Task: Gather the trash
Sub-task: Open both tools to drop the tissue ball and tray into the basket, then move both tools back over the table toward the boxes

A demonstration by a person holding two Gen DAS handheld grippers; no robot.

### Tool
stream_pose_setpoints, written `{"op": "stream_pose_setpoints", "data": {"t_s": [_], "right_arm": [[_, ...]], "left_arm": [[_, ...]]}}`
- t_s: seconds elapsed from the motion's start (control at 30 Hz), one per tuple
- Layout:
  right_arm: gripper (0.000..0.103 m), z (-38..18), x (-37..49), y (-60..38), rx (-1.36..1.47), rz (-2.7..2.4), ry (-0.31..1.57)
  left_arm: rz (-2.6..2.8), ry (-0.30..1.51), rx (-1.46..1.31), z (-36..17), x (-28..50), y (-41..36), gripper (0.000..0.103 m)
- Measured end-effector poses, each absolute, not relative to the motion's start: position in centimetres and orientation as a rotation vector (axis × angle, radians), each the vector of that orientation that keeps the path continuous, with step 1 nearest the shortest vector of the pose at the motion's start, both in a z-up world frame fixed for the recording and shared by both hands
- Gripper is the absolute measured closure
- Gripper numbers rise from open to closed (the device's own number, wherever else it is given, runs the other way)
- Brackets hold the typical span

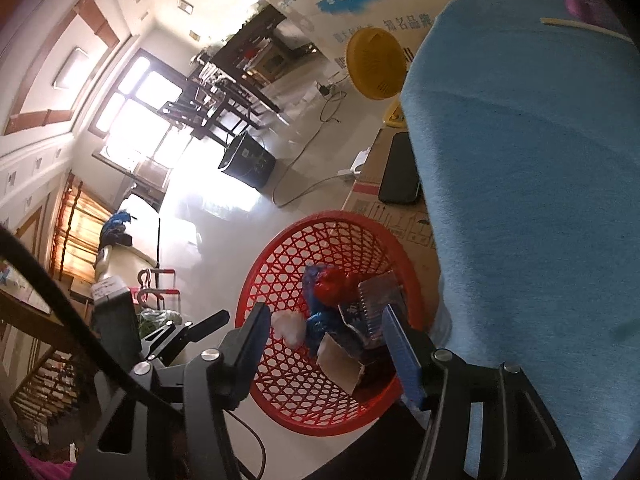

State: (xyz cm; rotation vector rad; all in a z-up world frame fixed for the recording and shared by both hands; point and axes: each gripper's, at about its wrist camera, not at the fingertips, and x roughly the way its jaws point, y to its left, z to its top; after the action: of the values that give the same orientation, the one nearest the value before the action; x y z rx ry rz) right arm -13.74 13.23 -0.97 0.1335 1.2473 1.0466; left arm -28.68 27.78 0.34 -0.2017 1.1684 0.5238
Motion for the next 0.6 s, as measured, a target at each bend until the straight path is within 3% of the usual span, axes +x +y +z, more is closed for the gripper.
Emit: {"op": "stream_pose_setpoints", "data": {"t_s": [0.6], "right_arm": [[0.041,1.2,-11.1,4.6,0.298,0.978,1.141]], "left_arm": [[0.443,1.149,-0.05,3.4,-26.2,20.8,0.041]]}}
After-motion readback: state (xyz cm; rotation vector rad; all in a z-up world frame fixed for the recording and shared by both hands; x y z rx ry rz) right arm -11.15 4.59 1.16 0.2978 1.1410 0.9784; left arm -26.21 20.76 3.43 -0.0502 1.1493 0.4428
